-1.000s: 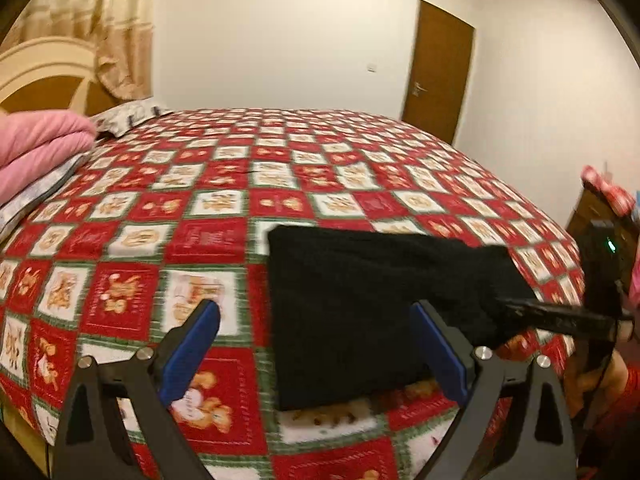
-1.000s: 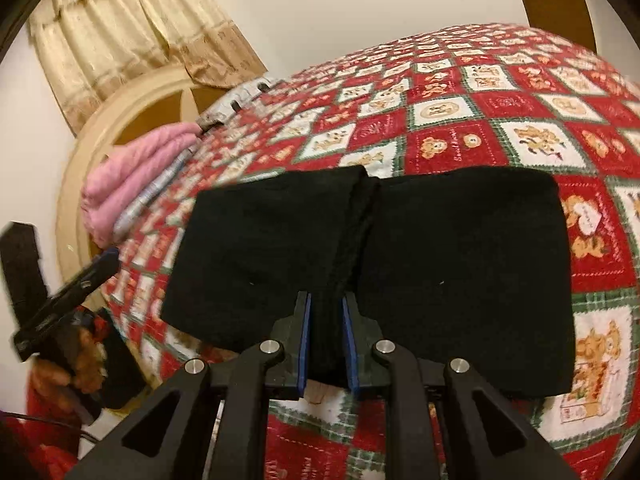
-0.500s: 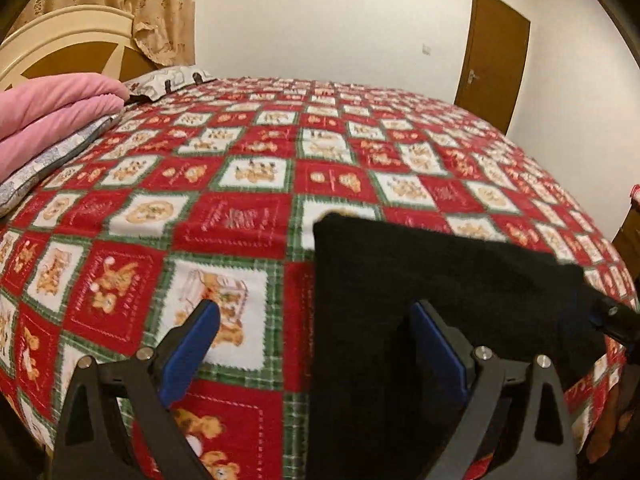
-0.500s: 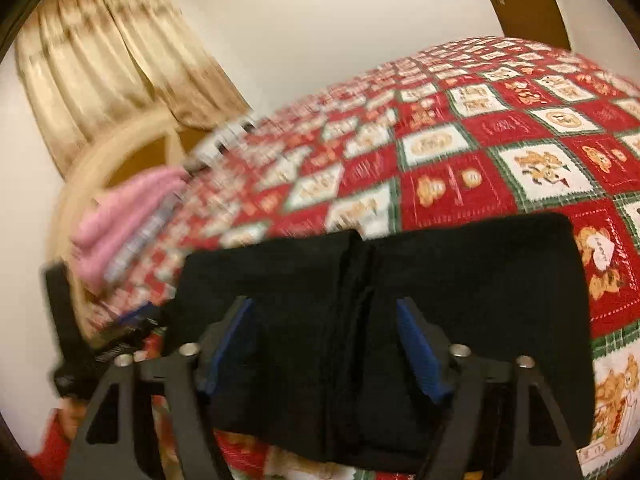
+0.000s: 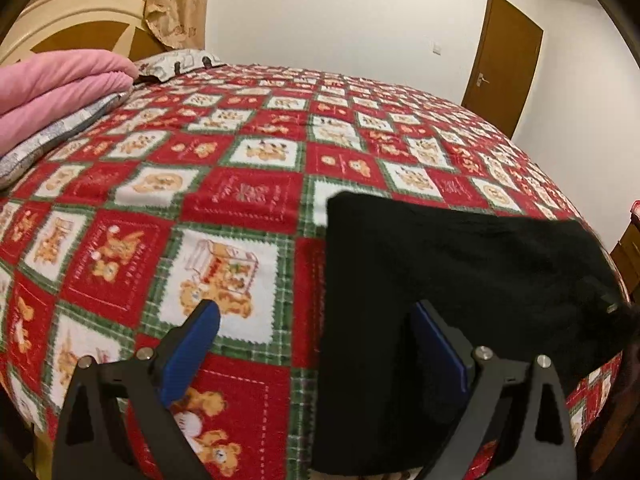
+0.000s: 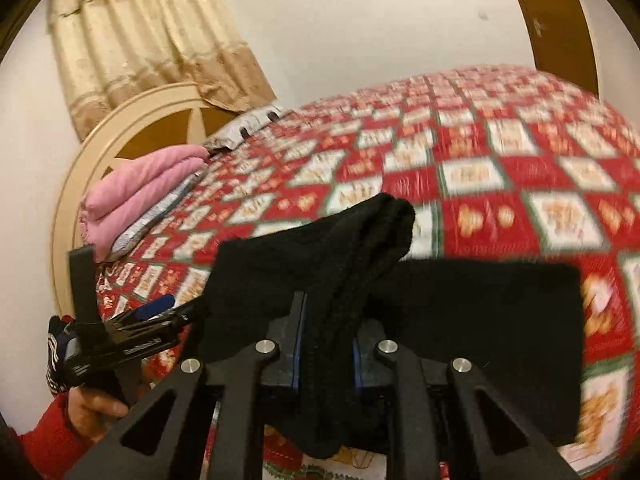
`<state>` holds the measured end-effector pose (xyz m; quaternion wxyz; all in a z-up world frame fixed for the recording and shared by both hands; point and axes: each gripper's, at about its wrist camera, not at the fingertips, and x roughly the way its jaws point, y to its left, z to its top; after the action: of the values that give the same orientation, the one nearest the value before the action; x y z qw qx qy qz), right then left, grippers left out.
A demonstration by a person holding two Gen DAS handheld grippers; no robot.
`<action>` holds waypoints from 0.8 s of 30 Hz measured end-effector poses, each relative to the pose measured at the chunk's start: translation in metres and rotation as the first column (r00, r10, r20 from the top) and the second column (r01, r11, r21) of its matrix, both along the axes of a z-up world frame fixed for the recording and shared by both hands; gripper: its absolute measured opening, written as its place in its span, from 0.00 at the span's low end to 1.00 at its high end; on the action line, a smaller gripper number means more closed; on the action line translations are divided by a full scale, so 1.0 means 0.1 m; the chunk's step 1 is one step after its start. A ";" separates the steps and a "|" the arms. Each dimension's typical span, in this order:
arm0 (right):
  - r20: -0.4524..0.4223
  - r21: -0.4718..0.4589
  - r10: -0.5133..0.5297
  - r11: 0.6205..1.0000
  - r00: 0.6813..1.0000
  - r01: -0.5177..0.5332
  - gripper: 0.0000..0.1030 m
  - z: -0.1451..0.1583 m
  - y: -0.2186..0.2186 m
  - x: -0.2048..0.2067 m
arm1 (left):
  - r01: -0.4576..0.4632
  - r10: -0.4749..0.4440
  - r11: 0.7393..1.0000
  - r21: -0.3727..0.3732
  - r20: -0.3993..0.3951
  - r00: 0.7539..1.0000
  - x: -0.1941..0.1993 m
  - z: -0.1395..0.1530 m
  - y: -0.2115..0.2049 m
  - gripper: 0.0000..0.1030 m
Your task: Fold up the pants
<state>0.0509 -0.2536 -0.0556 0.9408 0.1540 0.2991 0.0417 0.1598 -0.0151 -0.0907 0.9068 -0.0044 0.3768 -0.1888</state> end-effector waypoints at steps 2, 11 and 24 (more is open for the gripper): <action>0.023 -0.037 -0.004 0.999 1.000 0.005 0.18 0.14 -0.06 -0.09 | -0.006 0.007 1.000 -0.010 0.008 1.000 0.01 0.05 0.03 0.95; -0.068 -0.088 -0.154 0.985 0.986 0.148 0.18 -0.04 -0.75 -0.39 | 0.026 -0.026 1.000 -0.011 0.027 0.999 0.01 0.13 -0.09 0.95; -0.110 -0.063 -0.172 0.984 0.979 0.166 0.18 -0.46 -0.89 -0.36 | 0.080 -0.081 0.996 0.025 0.024 0.996 -0.06 0.11 -0.41 0.95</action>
<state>0.0147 -0.3431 -0.1019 0.9260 0.1556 0.3395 -0.0554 0.1541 -0.0565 -0.0799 0.9031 0.0240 0.3677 -0.2206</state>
